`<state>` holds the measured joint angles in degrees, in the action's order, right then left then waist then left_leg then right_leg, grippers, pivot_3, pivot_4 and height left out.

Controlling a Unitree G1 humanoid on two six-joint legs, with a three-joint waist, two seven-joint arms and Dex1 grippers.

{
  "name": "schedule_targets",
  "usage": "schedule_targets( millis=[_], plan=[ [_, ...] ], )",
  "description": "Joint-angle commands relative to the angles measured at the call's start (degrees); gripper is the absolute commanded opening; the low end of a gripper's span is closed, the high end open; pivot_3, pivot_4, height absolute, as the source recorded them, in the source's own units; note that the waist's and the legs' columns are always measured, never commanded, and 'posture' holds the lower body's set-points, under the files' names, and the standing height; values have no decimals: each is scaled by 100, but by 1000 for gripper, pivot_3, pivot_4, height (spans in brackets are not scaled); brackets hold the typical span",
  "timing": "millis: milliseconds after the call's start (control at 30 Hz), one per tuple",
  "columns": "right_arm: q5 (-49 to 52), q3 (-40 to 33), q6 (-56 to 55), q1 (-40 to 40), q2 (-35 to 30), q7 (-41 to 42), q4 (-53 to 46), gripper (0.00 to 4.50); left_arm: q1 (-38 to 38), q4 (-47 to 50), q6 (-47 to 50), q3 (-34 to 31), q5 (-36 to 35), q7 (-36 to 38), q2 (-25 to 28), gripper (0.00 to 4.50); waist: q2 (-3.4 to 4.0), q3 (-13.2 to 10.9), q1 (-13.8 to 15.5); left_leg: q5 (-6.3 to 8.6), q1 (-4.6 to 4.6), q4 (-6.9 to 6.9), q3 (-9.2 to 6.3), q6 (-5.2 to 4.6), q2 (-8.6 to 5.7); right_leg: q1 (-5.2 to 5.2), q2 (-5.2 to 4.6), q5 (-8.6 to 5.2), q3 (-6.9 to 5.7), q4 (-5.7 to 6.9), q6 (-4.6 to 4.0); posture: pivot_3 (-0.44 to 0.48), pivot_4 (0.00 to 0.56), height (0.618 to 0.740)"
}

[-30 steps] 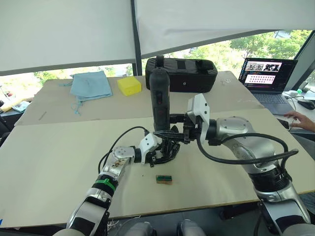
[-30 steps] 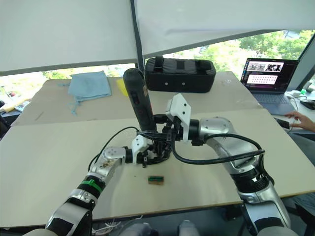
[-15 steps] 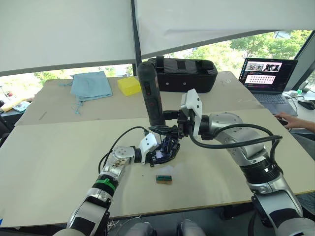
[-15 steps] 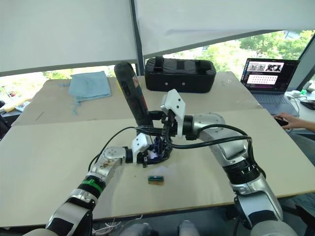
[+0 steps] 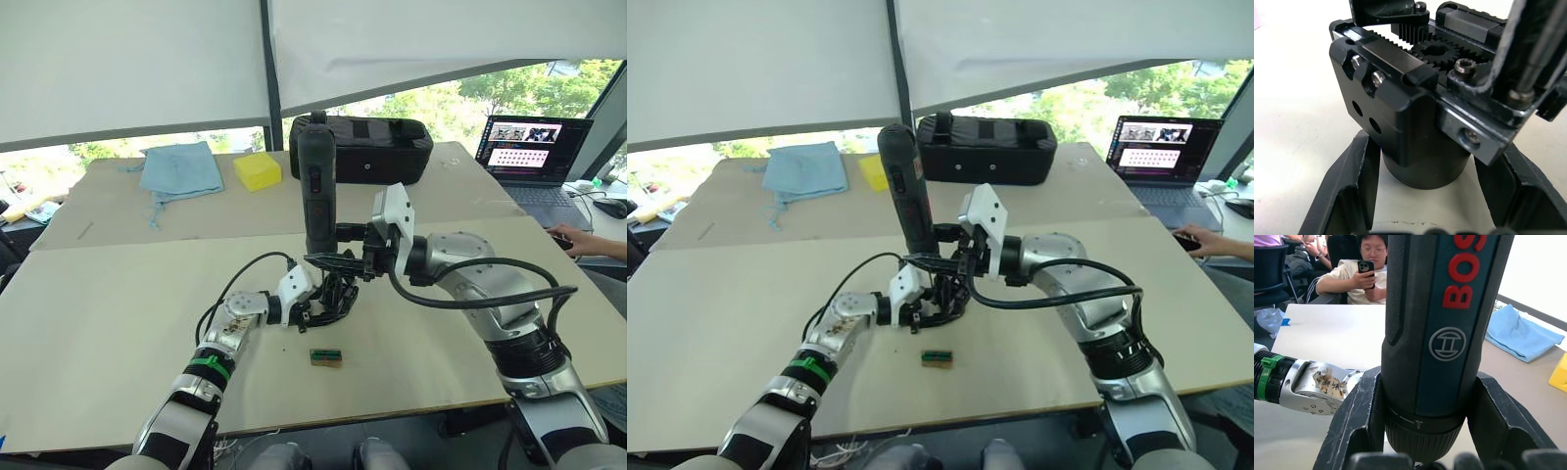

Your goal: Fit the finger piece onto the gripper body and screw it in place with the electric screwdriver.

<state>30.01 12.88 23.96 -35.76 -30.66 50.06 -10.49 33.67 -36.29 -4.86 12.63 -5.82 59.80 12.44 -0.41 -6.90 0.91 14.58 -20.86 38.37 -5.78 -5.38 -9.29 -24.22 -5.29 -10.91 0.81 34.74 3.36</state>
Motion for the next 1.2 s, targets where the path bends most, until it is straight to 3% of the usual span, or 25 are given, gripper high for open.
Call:
schedule_targets(
  millis=[33, 200, 333, 433, 633, 667, 800, 933, 1033, 1100, 1200],
  plan=[
    [-494, -157, 231, 221, -386, -152, 134, 1923, 178, 131, -136, -157, -78, 53, 101, 2278, 2, -10, -1, 0, -4, 0, 0, 0, 0, -3, 0, 0, 0, 0, 0, 0, 150, 740],
    [522, -687, 786, -549, -273, 34, -612, 1923, 119, 25, -177, -105, 8, 29, 106, 2278, -5, -60, 2, -5, -55, 1, 2, 8, -1, -42, 1, 11, -4, 4, -17, 0, 150, 740],
    [1020, -907, 1062, -830, -211, 188, -839, 1922, 31, 7, -215, -46, 63, 2, 102, 2278, -14, -66, 19, -35, -159, 5, 1, 48, -2, -158, 4, 69, -6, 16, -111, 0, 150, 740],
    [1239, -1014, 1122, -825, -147, 324, -937, 1922, -20, 32, -195, -24, 79, -26, 105, 2278, -20, -69, 19, -55, -196, 4, 1, 78, -2, -192, -2, 74, -4, 12, -120, 0, 150, 740],
    [1940, -1291, 1659, -555, -229, 171, -1350, 1922, -135, 305, 60, -132, 17, -101, 296, 2278, -45, -89, 13, -25, -200, 4, 3, 32, -4, -191, -3, 74, -5, 0, -118, 0, 150, 740],
    [2268, -1442, 1944, -518, -258, -10, -1438, 1922, -193, 477, 164, -172, -74, 11, 404, 2778, -53, -95, -2, -25, -199, 4, 3, 32, -3, -192, -2, 74, -5, 2, -119, 0, 150, 740],
    [4121, -2233, 3202, -265, -779, -964, -1631, 1922, -677, 1793, 930, -396, -632, 643, 1196, 4500, -47, -118, -73, -27, -200, -2, 6, 35, 4, -203, 1, 78, -2, 12, -127, 0, 150, 740],
    [5990, -2830, 3992, 373, -1826, -2121, -1279, 1922, -1231, 3269, 2106, -819, -1522, 1407, 2370, 4500, -28, -175, -42, -39, -200, -22, 3, 54, 8, -211, 3, 71, -4, 11, -141, 0, 150, 740],
    [6514, -2927, 4611, 1164, -2736, -2874, -527, 1922, -1383, 3909, 3264, -1319, -2254, 1680, 3247, 4500, -16, -209, 41, -37, -204, -22, 3, 51, 4, -208, -3, 70, -7, 3, -140, 0, 150, 740],
    [6447, -2793, 5014, 1565, -3129, -3155, 76, 1922, -1484, 4212, 3633, -1543, -2552, 1896, 3703, 4500, -14, -212, 77, -39, -202, -20, 4, 54, 2, -203, -4, 70, -10, -4, -139, 0, 150, 740],
    [5795, -2401, 5366, 1648, -3247, -3368, 789, 1922, -1613, 4647, 3422, -1612, -2556, 2059, 4024, 4500, 1, -219, 73, -43, -200, -20, 21, 62, 2, -198, -10, 71, -6, -20, -137, 0, 150, 740]
  ],
)
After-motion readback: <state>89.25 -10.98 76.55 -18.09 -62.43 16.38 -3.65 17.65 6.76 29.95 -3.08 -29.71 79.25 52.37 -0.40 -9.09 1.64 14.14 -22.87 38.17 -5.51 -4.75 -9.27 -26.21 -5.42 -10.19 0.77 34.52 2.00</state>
